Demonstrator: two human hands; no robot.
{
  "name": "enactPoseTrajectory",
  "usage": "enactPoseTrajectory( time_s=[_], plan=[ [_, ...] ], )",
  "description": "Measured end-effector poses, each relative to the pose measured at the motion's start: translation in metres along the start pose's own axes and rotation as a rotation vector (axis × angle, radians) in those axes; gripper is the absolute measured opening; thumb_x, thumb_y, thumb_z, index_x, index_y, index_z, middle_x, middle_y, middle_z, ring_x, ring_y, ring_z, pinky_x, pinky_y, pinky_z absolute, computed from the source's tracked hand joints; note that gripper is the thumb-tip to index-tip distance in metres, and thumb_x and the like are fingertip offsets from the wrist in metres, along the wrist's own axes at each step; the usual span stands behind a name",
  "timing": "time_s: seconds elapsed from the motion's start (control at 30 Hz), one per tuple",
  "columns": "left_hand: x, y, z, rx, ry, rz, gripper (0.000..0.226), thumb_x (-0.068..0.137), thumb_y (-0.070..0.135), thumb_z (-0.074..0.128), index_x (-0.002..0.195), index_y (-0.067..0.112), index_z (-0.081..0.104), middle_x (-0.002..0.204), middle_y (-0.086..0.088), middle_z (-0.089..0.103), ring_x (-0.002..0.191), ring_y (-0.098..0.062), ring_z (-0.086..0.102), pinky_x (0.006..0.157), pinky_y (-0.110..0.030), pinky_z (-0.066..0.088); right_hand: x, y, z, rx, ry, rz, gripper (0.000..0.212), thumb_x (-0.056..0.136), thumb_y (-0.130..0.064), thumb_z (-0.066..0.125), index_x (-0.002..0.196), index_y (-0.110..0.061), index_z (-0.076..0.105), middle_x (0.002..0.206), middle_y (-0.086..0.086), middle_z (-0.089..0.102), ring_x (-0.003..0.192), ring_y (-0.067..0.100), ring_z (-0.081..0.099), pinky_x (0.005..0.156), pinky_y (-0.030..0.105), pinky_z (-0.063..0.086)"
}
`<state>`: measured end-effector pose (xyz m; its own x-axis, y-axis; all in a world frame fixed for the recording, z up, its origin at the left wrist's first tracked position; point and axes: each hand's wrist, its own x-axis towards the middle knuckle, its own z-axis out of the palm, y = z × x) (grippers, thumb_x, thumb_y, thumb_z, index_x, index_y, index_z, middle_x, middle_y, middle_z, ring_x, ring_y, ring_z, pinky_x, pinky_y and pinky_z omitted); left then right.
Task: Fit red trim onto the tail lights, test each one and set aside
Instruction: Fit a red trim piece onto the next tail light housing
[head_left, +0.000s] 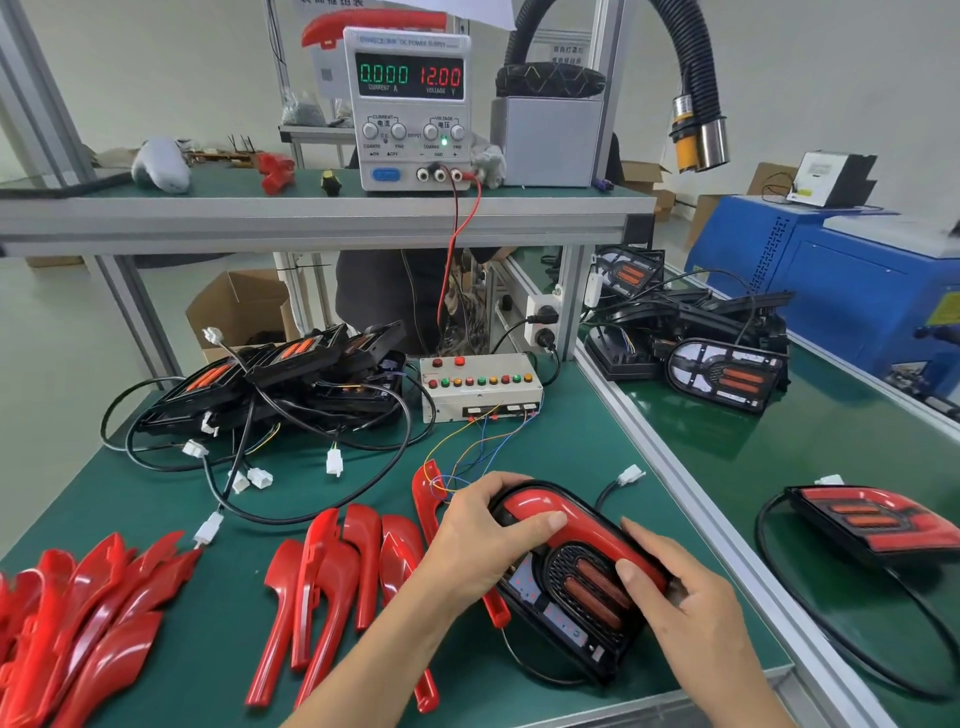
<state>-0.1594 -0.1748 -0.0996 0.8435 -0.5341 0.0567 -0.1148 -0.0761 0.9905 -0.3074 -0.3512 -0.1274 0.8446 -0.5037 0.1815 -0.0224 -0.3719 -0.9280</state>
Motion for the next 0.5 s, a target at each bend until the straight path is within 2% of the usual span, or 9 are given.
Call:
enactPoseTrajectory(
  time_s=[0.07, 0.17, 0.27, 0.33, 0.4, 0.5],
  plan=[
    [0.002, 0.000, -0.002, -0.002, -0.014, -0.015, 0.057, 0.060, 0.054, 0.089, 0.107, 0.028, 0.069, 0.096, 0.015, 0.077, 0.087, -0.005, 0.074, 0.075, -0.015, 0.056, 0.000, 0.001, 0.000, 0.078, -0.011, 0.041, 0.037, 0.091, -0.022, 0.074, 0.123, -0.040, 0.068, 0.112, -0.030, 0.071, 0.105, -0.005, 0.068, 0.087, 0.012, 0.054],
    [0.003, -0.001, -0.003, -0.017, -0.014, -0.036, 0.056, 0.060, 0.053, 0.089, 0.106, 0.028, 0.069, 0.094, 0.010, 0.078, 0.086, -0.010, 0.075, 0.074, -0.019, 0.057, 0.002, 0.004, 0.001, 0.189, 0.009, 0.101, 0.040, 0.082, -0.035, 0.076, 0.121, -0.037, 0.070, 0.113, -0.025, 0.073, 0.107, -0.003, 0.068, 0.093, 0.022, 0.053],
    [0.003, -0.003, -0.002, -0.050, -0.009, -0.047, 0.058, 0.059, 0.052, 0.090, 0.106, 0.025, 0.069, 0.094, 0.007, 0.078, 0.085, -0.013, 0.076, 0.075, -0.022, 0.058, 0.005, 0.012, 0.003, 0.262, 0.055, 0.176, 0.042, 0.071, -0.050, 0.075, 0.111, -0.037, 0.076, 0.110, -0.017, 0.076, 0.104, 0.001, 0.070, 0.095, 0.031, 0.053],
    [0.002, -0.005, -0.002, -0.061, 0.000, -0.049, 0.057, 0.060, 0.050, 0.090, 0.106, 0.023, 0.069, 0.095, 0.004, 0.078, 0.086, -0.016, 0.076, 0.078, -0.027, 0.060, 0.006, 0.017, 0.006, 0.274, 0.009, 0.230, 0.046, 0.071, -0.064, 0.076, 0.110, -0.040, 0.076, 0.108, -0.011, 0.078, 0.105, 0.010, 0.072, 0.099, 0.038, 0.053],
    [0.001, -0.005, -0.003, -0.051, 0.006, -0.039, 0.053, 0.062, 0.048, 0.089, 0.105, 0.024, 0.070, 0.096, 0.003, 0.078, 0.088, -0.016, 0.075, 0.081, -0.030, 0.060, 0.006, 0.019, 0.007, 0.319, -0.057, 0.261, 0.054, 0.076, -0.073, 0.072, 0.114, -0.035, 0.075, 0.112, -0.004, 0.078, 0.110, 0.017, 0.072, 0.105, 0.046, 0.050],
    [0.000, -0.005, -0.004, -0.044, -0.005, -0.036, 0.051, 0.063, 0.048, 0.089, 0.105, 0.026, 0.069, 0.097, 0.004, 0.077, 0.089, -0.016, 0.075, 0.084, -0.032, 0.061, 0.005, 0.017, 0.009, 0.315, -0.076, 0.243, 0.062, 0.071, -0.080, 0.067, 0.113, -0.035, 0.075, 0.112, -0.001, 0.078, 0.109, 0.018, 0.072, 0.105, 0.049, 0.049]
  ],
)
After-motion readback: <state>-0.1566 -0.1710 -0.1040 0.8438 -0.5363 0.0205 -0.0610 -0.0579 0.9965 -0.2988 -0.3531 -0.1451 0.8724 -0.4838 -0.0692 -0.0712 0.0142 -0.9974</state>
